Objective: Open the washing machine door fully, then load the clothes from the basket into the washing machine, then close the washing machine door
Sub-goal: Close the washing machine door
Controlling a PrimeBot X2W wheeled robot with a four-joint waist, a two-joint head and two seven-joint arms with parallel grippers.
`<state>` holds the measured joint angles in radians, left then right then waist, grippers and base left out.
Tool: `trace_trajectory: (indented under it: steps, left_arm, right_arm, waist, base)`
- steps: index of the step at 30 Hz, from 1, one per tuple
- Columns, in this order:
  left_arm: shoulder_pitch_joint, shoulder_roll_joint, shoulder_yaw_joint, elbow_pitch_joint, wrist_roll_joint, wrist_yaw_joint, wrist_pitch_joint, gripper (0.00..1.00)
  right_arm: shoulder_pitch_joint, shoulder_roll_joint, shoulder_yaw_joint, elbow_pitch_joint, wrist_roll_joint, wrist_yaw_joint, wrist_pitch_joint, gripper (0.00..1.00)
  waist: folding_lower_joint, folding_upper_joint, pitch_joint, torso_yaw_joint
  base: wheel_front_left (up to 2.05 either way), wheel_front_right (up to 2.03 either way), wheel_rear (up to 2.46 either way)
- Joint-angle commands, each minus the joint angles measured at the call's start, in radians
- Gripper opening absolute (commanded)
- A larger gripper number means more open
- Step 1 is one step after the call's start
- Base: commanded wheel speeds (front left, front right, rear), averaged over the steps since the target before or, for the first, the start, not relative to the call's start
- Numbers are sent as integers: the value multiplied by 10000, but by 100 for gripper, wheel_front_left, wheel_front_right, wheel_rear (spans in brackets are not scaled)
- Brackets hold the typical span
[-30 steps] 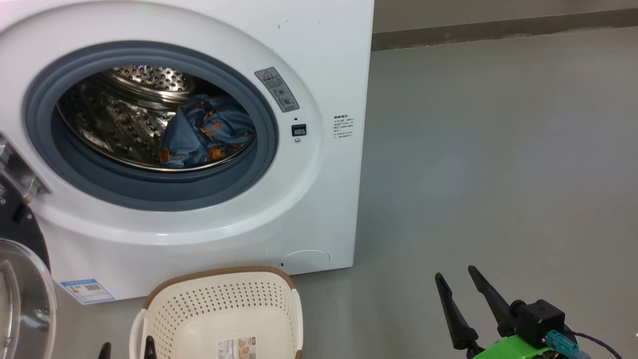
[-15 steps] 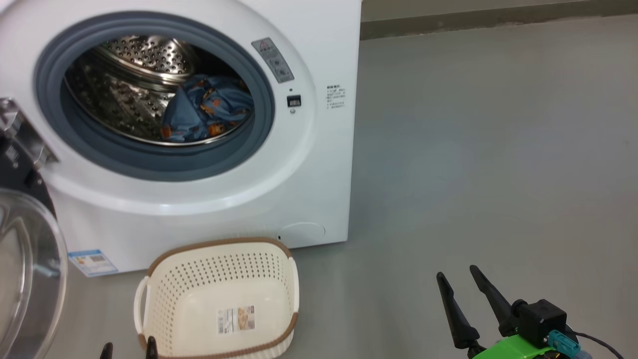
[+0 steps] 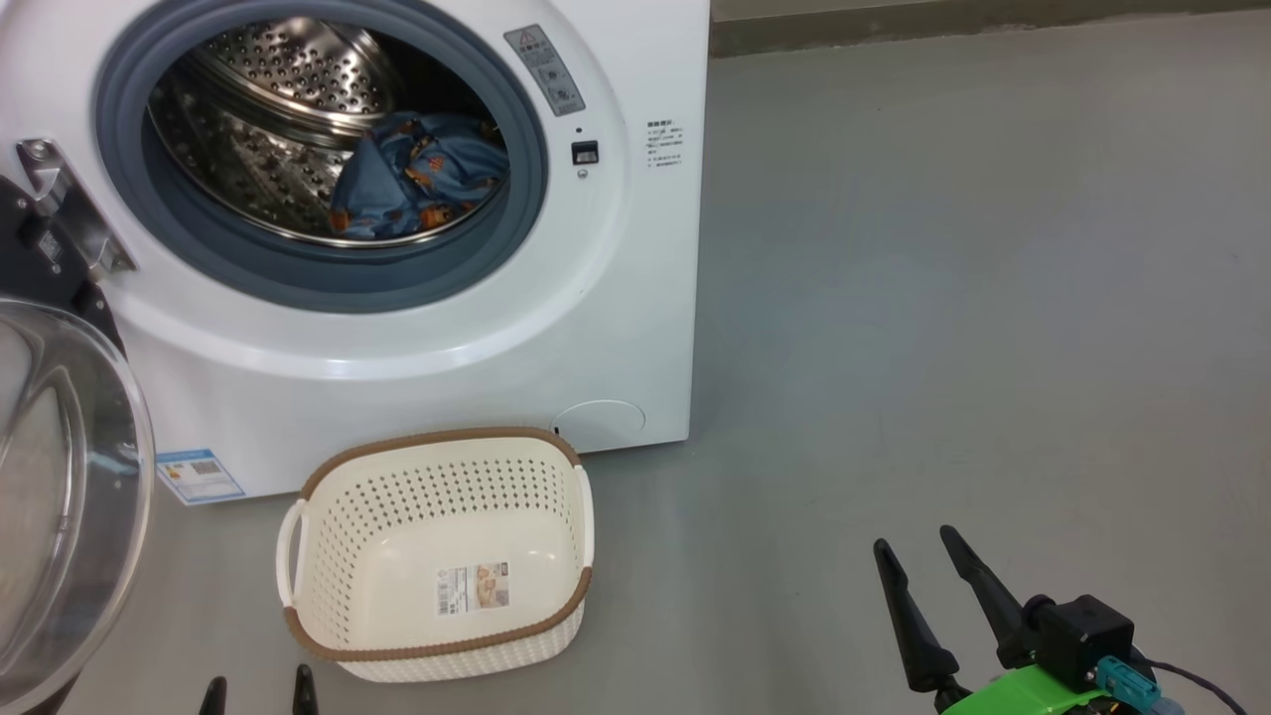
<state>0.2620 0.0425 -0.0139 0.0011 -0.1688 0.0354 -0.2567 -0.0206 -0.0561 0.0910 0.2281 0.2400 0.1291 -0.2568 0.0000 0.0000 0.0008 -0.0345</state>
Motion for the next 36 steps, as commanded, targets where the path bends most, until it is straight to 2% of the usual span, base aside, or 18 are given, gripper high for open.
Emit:
trace_trajectory:
  steps: [1, 10, 17, 36]
  left_arm:
    - [-366, 78, 276, -276, -1, 72, -51, 100]
    - [-326, 78, 288, -134, -130, 15, -51, 100]
    - [-313, 78, 236, 12, -259, -27, -51, 100]
    - [-70, 78, 347, 153, -465, 44, -51, 100]
  right_arm:
    - [-137, 14, 281, -271, -15, 16, -49, 100]
    - [-124, 4, 271, -276, -43, 16, -49, 100]
    - [-36, -18, 306, -268, -52, 16, -49, 100]
    - [88, 13, 394, -226, 38, 16, -49, 100]
  waist:
    - [0, 0, 3, 2]
    - [0, 0, -54, 116]
    - [0, 0, -171, 506]
    - [0, 0, -363, 2338]
  base:
    - [0, 0, 0]
    - [0, 0, 0]
    - [0, 0, 0]
    - [0, 0, 0]
